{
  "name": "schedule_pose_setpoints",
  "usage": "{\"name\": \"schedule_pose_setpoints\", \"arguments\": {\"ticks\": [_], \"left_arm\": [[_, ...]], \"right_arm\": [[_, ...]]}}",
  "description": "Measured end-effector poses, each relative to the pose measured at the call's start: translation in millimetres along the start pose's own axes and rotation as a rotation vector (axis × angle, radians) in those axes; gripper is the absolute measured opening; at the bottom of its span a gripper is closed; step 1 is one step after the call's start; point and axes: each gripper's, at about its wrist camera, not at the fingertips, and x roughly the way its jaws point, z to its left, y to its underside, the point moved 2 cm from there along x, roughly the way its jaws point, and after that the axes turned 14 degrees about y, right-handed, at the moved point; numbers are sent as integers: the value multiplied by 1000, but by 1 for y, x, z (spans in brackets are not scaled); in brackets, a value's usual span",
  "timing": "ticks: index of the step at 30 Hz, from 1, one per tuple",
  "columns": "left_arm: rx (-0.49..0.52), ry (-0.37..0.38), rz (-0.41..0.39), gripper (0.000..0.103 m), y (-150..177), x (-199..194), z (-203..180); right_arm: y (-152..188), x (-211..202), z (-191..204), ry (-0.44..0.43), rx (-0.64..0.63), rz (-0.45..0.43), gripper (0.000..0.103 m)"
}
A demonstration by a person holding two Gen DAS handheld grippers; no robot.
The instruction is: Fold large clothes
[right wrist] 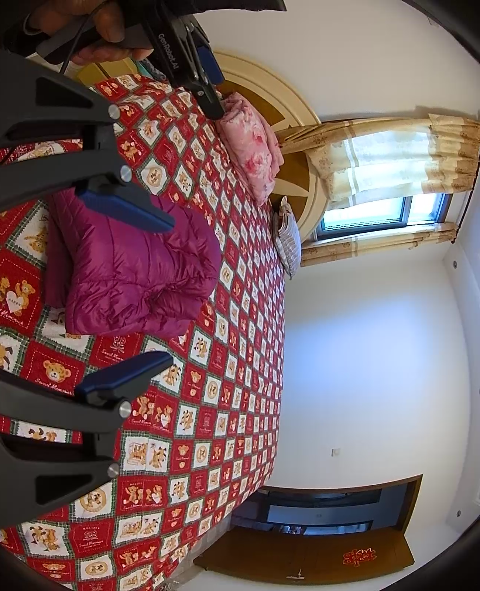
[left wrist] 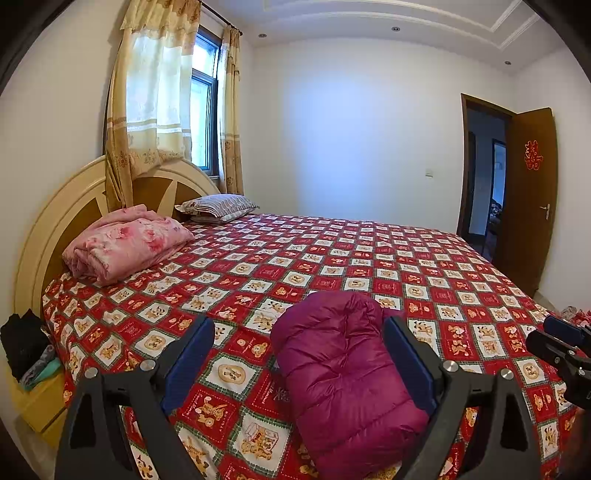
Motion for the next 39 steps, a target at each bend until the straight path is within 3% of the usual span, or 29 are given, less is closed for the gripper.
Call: {"name": "schedule_pose_setpoints", "arguments": {"ticks": [16,28,39], "left_arm": [[-3,6,21,93,5,4,1],[-16,-39,32,93,6,8,6],[9,-4,35,93,8,10,3]], "right_arm": [[1,0,2,0,-3,3,70],[5,1,4,-1,-10,8,70],[6,1,4,-1,-13,13,71]]}}
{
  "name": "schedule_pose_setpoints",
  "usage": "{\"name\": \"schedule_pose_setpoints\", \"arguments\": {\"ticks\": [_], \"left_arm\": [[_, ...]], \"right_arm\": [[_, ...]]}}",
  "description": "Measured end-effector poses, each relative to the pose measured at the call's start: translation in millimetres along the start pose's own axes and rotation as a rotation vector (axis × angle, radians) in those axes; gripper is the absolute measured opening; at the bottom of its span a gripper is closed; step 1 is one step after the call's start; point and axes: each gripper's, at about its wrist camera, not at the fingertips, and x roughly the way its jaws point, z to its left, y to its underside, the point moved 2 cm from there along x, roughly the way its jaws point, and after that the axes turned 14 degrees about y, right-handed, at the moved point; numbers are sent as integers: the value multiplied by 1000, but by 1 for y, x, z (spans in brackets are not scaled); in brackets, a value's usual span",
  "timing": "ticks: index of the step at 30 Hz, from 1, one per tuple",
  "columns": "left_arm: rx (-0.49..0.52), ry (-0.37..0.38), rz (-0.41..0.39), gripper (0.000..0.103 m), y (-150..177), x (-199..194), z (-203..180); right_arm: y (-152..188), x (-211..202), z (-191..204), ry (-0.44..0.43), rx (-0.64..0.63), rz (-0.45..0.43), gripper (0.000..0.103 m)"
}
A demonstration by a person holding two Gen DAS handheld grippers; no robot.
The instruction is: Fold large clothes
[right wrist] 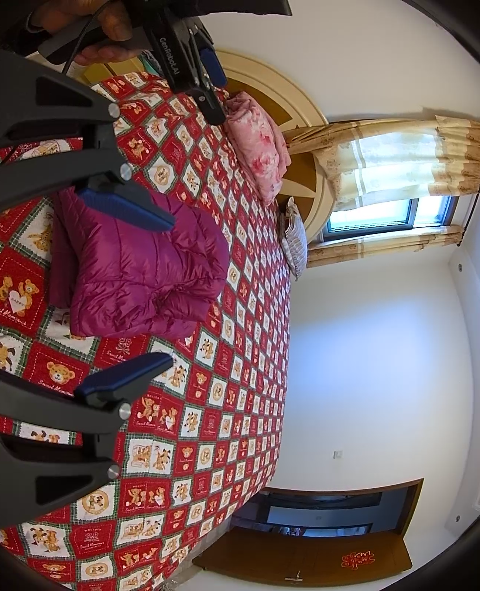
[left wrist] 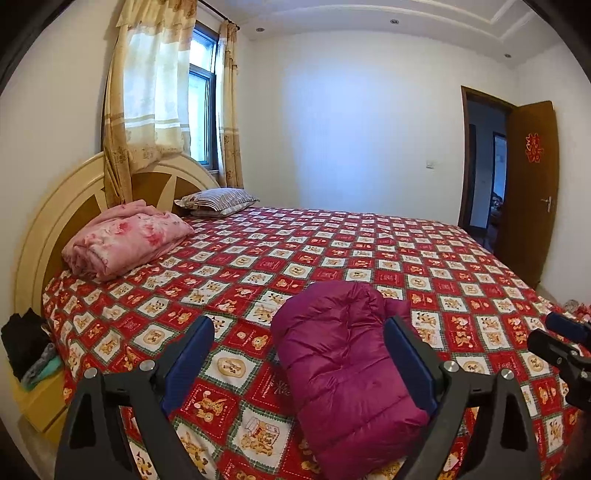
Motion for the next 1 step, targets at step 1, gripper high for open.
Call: {"name": "schedule_pose_setpoints", "arguments": {"ticks": [1], "left_arm": [[4,-4,3,93,0,1,0]], "right_arm": [[1,2,-1,-1,0,0,71]]}}
